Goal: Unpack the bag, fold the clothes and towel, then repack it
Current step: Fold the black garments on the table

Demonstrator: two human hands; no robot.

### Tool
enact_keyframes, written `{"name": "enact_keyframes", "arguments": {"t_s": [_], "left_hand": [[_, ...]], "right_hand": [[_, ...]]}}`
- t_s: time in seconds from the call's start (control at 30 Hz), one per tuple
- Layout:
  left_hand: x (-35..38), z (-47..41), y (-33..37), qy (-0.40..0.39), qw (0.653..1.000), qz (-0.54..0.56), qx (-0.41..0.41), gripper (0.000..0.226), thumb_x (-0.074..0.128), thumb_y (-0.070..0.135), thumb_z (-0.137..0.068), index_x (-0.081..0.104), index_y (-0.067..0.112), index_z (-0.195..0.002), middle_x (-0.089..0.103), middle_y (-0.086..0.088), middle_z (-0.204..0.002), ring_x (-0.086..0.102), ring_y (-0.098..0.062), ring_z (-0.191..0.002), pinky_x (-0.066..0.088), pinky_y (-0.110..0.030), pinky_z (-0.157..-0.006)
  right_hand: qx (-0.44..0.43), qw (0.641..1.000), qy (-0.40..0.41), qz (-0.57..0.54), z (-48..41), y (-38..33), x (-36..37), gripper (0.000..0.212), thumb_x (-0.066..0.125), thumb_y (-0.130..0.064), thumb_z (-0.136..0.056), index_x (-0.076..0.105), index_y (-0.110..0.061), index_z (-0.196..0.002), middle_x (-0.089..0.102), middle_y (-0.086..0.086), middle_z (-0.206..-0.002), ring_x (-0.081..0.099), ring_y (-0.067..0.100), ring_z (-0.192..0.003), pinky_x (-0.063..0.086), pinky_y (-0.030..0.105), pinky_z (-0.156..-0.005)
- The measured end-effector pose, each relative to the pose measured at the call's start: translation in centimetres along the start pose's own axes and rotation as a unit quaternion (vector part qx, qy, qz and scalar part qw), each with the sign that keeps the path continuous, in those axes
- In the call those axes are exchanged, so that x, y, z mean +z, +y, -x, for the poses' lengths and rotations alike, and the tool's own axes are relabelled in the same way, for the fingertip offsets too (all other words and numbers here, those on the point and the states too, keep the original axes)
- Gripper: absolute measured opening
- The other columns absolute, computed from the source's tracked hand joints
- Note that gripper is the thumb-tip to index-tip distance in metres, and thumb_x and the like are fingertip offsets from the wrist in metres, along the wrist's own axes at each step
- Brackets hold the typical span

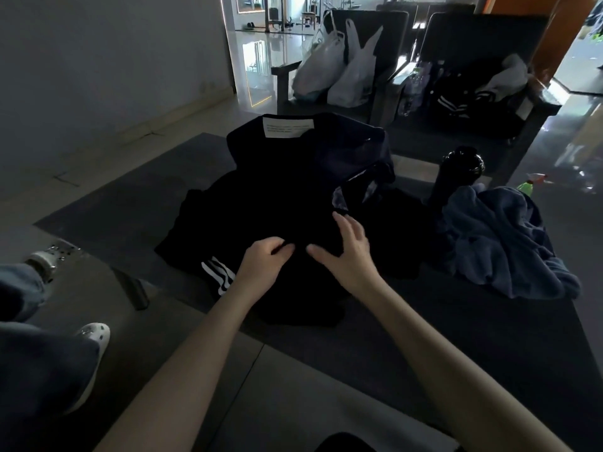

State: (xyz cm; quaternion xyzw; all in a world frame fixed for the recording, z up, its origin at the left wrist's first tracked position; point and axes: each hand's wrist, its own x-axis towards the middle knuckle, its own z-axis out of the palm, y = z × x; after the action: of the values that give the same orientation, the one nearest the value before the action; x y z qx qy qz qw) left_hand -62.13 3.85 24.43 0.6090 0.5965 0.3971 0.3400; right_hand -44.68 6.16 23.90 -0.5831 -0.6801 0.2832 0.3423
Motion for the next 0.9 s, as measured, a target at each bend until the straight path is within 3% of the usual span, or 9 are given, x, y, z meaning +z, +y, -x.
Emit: {"name": "enact_keyframes", "arguments": {"t_s": [0.07,0.17,0.23,0.3,0.37,0.47,0.6,0.77,0.9], "left_hand": [[-0.4,-0.7,1.0,-0.001,1.000,-0.019,0.009,0.019,0.054,0.027,-0.096,0.067,0.014,-0.091,0.066,0.000,-0.082,0.063,-0.009,-0.077,0.046,-0.020,-0.066],[-1.1,-1.6,2.5,-0.024,0.999,-0.026,0.017,0.020,0.054,0.026,-0.096,0.068,0.013,-0.096,0.066,0.001,-0.088,0.062,-0.007,-0.085,0.049,-0.021,-0.073],[-1.8,-1.9,2.9,-0.015,1.000,-0.019,0.011,0.022,0.051,0.025,-0.097,0.068,0.012,-0.097,0.066,-0.001,-0.089,0.063,-0.010,-0.086,0.049,-0.023,-0.075],[-2.7,-1.9,2.0,0.012,1.000,0.013,-0.011,0.022,0.045,0.018,-0.099,0.066,0.017,-0.104,0.065,0.003,-0.098,0.061,-0.006,-0.091,0.047,-0.017,-0.077],[-3.8,-1.9,-0.4,0.005,0.999,-0.014,-0.041,0.031,0.043,0.009,-0.097,0.059,0.019,-0.121,0.061,0.001,-0.119,0.057,-0.008,-0.105,0.046,-0.019,-0.087],[-4.9,-1.5,-5.0,-0.066,0.963,-0.236,-0.115,0.057,0.055,0.021,-0.091,0.035,0.017,-0.143,0.037,-0.008,-0.146,0.036,-0.025,-0.132,0.032,-0.041,-0.109],[-4.0,-0.4,-7.4,-0.016,0.920,-0.368,-0.135,0.060,0.055,0.046,-0.090,0.039,0.017,-0.140,0.034,-0.006,-0.146,0.029,-0.027,-0.136,0.028,-0.049,-0.108],[-3.4,-1.2,-7.7,0.032,0.922,-0.369,-0.111,0.029,0.054,0.029,-0.091,0.061,0.018,-0.117,0.060,-0.007,-0.122,0.051,-0.027,-0.118,0.038,-0.041,-0.099],[-3.4,-1.4,-7.7,0.051,0.956,-0.282,-0.070,0.016,0.050,0.010,-0.090,0.063,0.011,-0.100,0.065,-0.007,-0.099,0.063,-0.026,-0.092,0.050,-0.040,-0.083]], "right_hand": [[-0.051,0.988,-0.143,0.036,-1.0,0.1,0.3,0.108,0.074,-0.054,-0.070,0.006,-0.033,-0.151,0.002,-0.005,-0.159,0.005,0.019,-0.145,0.018,0.045,-0.116],[-0.090,0.968,-0.223,0.080,-2.0,-0.1,2.1,0.110,0.078,-0.049,-0.066,0.011,-0.030,-0.151,0.031,0.002,-0.152,0.031,0.019,-0.137,0.033,0.040,-0.110],[-0.094,0.974,-0.177,0.109,-2.7,-0.4,3.2,0.066,0.072,-0.032,-0.080,0.044,-0.016,-0.138,0.059,0.007,-0.127,0.055,0.023,-0.117,0.046,0.036,-0.095],[-0.091,0.988,-0.090,0.088,-3.4,-0.8,3.2,0.025,0.061,-0.014,-0.088,0.065,-0.008,-0.112,0.068,0.010,-0.106,0.063,0.025,-0.098,0.050,0.030,-0.080],[-0.066,0.997,-0.038,0.019,-4.0,-1.5,2.0,0.023,0.053,-0.002,-0.089,0.066,-0.004,-0.108,0.067,0.009,-0.101,0.062,0.020,-0.090,0.045,0.017,-0.071],[-0.045,0.998,0.003,-0.054,-4.4,-2.4,-0.5,0.029,0.047,0.005,-0.088,0.064,-0.011,-0.104,0.063,0.002,-0.092,0.059,0.016,-0.085,0.043,0.021,-0.071],[-0.013,0.991,0.047,-0.126,-4.7,-2.9,-1.8,0.020,0.050,-0.002,-0.088,0.062,-0.018,-0.085,0.061,0.000,-0.074,0.057,0.013,-0.068,0.044,0.023,-0.058],[-0.021,0.999,-0.037,0.022,-4.5,-2.3,0.6,0.043,0.058,-0.019,-0.091,0.051,-0.016,-0.133,0.051,0.008,-0.130,0.050,0.023,-0.117,0.038,0.020,-0.087],[-0.019,0.955,-0.199,0.220,-4.0,-0.4,4.9,0.095,0.071,-0.049,-0.077,0.015,-0.029,-0.151,0.016,0.010,-0.155,0.030,0.035,-0.136,0.034,0.043,-0.109]]}}
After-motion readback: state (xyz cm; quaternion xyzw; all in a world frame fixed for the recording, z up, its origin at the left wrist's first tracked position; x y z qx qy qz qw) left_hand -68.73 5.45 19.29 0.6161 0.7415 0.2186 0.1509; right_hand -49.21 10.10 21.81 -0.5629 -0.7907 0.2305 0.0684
